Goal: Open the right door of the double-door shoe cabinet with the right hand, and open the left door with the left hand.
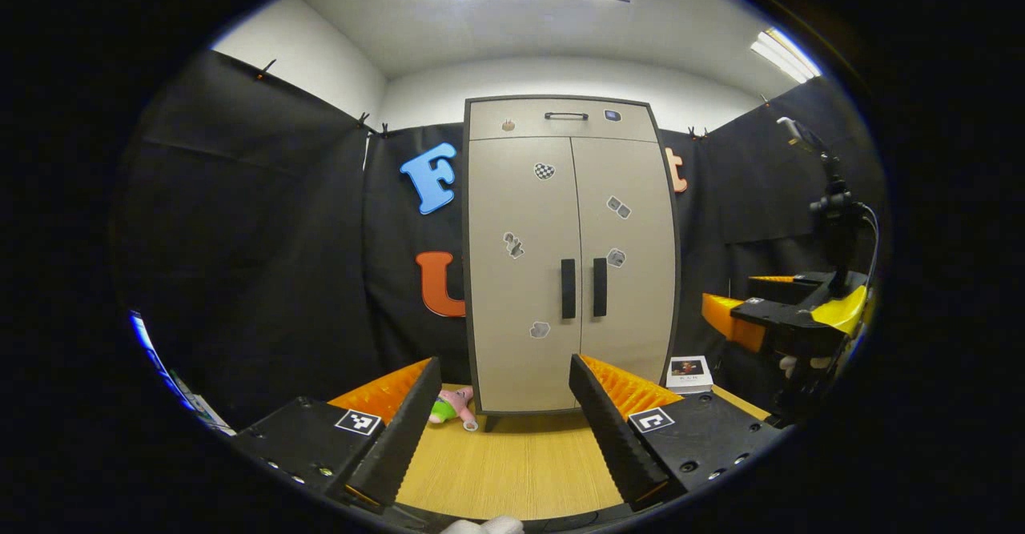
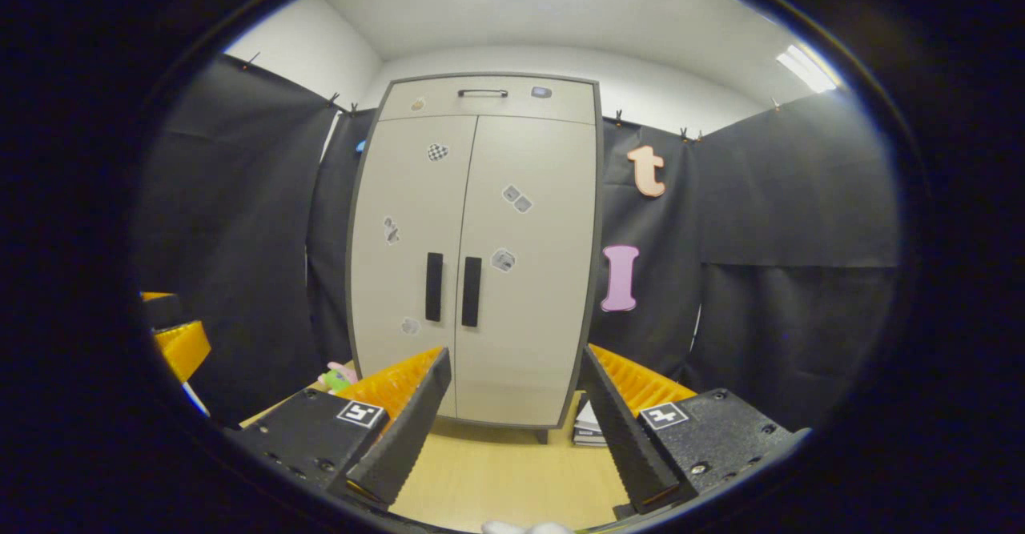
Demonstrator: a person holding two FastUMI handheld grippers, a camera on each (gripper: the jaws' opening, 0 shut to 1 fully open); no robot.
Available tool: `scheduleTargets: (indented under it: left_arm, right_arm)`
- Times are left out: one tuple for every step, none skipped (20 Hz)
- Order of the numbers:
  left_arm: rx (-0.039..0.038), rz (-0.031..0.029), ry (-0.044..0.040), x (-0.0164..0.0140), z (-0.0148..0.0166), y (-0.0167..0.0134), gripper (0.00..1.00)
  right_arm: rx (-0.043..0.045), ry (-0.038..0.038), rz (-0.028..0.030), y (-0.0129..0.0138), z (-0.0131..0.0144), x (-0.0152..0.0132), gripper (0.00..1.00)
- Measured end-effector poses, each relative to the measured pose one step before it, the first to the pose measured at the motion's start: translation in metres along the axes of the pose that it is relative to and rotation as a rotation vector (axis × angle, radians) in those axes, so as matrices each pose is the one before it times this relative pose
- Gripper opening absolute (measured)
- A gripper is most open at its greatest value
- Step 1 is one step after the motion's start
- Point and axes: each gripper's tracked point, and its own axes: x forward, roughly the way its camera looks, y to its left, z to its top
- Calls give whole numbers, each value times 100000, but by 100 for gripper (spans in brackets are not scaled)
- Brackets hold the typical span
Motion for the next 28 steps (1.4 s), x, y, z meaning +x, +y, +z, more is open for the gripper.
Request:
scheduleTargets:
  left_arm:
    - [-145, 403, 709, 17, -208, 6, 96]
    - [192, 733, 602, 245, -243, 146, 96]
    - [312, 932, 475, 321, -155, 121, 96]
    - [-10, 979, 352, 333, -57, 13, 96]
    - [-140, 1258, 240, 434, 38, 74, 96]
    - [-41, 1110, 238, 675, 20, 118, 96]
    - [-207, 1520, 456, 552, 143, 83, 96]
    - [-210, 1288, 263, 402, 20, -24, 96]
    - [-123, 1391, -88, 115, -35, -65, 96]
    - [61, 1798, -179, 394, 109, 230, 96]
    - [-42, 1752, 56, 489, 42, 30, 96]
    - [-124, 1790, -389, 713, 198, -35, 96]
    - [-35, 1640, -1, 594, 94, 72, 96]
    - [-29, 1435, 59, 573, -78, 160, 96]
    - [-120, 1374, 540, 514, -126, 72, 96]
    - [-66, 1011, 393, 526, -70, 119, 96]
    - [171, 1170, 386, 271, -25, 74, 96]
    - [274, 1040, 9, 209, -93, 40, 96]
    - [71, 1120, 376, 177, -152, 78, 96]
    - [-368, 509, 190, 96, -82, 27, 96]
    - [-432, 459, 271, 78, -95, 44, 96]
    - [-37, 245, -3, 59, -19, 113, 96]
    - [370, 598, 138, -3, 49, 138, 96]
    - [187, 336, 102, -40, -5, -11, 96]
    - [2, -199, -79, -168, 2, -28, 96]
    - [-70, -94, -37, -108, 116, -7, 96]
    - [57, -159, 44, -64, 21, 70, 96]
    - [10, -100, -86, 26, -11, 129, 96]
  right_arm:
    - [-151, 181, -61, 572, 220, 1997, 100]
    - [87, 284, 449, 538, 144, 2061, 100]
    - [402, -539, 706, 680, 3, 1977, 100]
    - [357, 530, 652, 614, 113, 2151, 100]
    - [469, 537, 639, 506, 30, 2152, 100]
    - [589, 81, 452, 422, 119, 2091, 100]
    - [377, 386, 775, 356, 12, 2341, 100]
    - [826, 334, 467, 366, 98, 2167, 100]
    - [805, 686, 204, 237, 25, 2060, 98]
    - [721, 1627, 947, 230, -103, 1989, 98]
    - [779, 1366, 973, 301, -354, 1779, 95]
    - [162, 1387, -30, 63, -74, 1849, 94]
    - [-483, 2645, 766, 47, -383, 1498, 90]
    - [629, 463, -364, -49, 55, 1189, 86]
    - [422, 1052, 183, 65, -117, 1126, 80]
    - [1017, 1995, 984, 157, -152, 567, 78]
    - [1605, 536, 1434, 409, -116, 592, 72]
    - [105, 165, -24, 103, 25, 459, 67]
    - [-891, -664, -1057, -108, 96, 387, 64]
    - [-703, -579, -236, 72, 267, 339, 64]
    - [-281, 170, -1002, -95, -119, 358, 59]
    - [1696, -814, -1292, -48, 399, -403, 53]
    - [633, -194, 1302, 627, -255, 678, 48]
    - [-411, -764, -1091, -204, 94, -516, 41]
    - [-975, 693, -519, 57, -177, 235, 35]
    - [-710, -8, -267, -9, 77, 151, 32]
    - [-1114, -305, 398, 10, -100, -129, 30]
    - [277, 135, 1099, 22, -49, -81, 29]
